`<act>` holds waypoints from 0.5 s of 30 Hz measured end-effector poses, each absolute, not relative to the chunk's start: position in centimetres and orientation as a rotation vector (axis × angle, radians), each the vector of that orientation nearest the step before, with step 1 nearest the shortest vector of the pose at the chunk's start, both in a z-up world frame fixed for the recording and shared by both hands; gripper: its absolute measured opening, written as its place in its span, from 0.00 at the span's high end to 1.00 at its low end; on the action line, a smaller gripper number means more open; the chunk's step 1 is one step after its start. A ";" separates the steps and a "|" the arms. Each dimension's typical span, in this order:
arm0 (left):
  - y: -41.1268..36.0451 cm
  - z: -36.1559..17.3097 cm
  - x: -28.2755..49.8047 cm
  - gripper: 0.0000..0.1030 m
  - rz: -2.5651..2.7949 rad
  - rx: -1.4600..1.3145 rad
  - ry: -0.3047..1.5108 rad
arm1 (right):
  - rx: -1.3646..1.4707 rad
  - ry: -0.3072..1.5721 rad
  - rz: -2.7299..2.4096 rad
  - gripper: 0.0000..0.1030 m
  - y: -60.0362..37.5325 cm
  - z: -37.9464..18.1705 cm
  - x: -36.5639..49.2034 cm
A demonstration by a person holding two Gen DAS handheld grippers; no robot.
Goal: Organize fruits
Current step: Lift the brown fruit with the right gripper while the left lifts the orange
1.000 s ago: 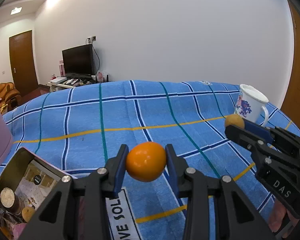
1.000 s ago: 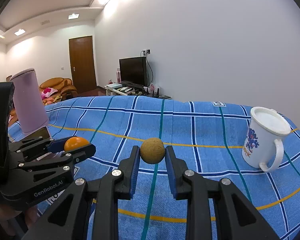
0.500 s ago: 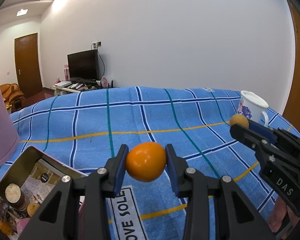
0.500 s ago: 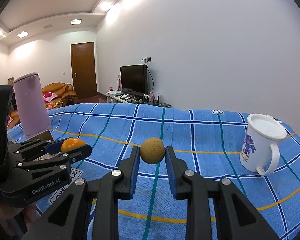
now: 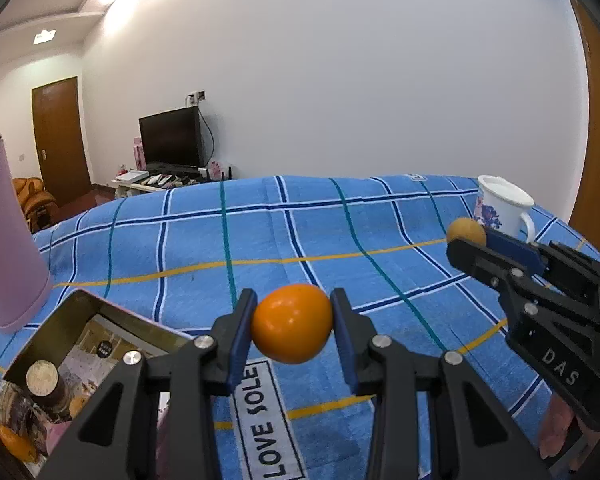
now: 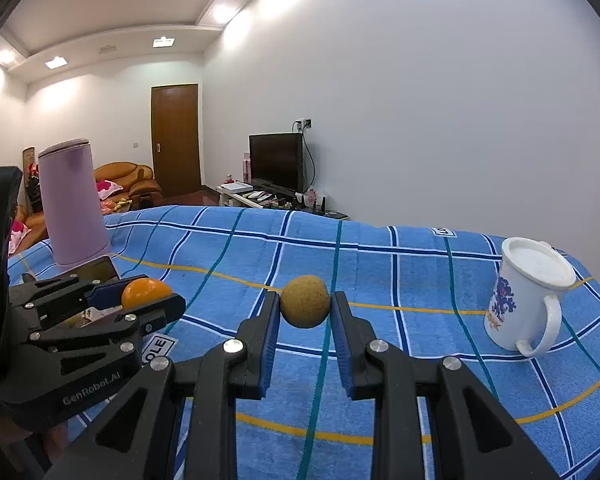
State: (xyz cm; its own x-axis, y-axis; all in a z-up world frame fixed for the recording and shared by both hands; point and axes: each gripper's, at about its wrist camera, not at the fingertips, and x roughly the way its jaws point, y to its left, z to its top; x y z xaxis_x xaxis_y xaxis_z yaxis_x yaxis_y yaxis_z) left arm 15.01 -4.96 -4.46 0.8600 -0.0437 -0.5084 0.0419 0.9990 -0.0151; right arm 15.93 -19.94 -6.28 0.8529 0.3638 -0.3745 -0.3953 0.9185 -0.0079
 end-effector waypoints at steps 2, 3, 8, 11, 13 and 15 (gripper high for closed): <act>-4.6 -4.5 14.8 0.62 -0.035 -0.015 0.537 | -0.093 0.378 0.409 0.73 -19.7 -6.3 15.8; -4.4 -4.5 14.7 0.62 -0.034 -0.020 0.541 | -0.098 0.377 0.414 0.73 -19.5 -6.3 15.6; -3.4 -4.7 13.9 0.62 -0.025 -0.034 0.556 | -0.126 0.378 0.441 0.73 -18.4 -6.3 14.9; -3.1 -4.7 13.4 0.62 -0.023 -0.036 0.558 | -0.144 0.373 0.457 0.73 -17.7 -6.3 14.4; -2.8 -4.7 12.9 0.62 -0.021 -0.039 0.556 | -0.146 0.372 0.463 0.73 -17.4 -6.3 14.2; -2.6 -4.7 12.6 0.62 -0.018 -0.040 0.555 | -0.143 0.373 0.475 0.73 -17.1 -6.3 14.0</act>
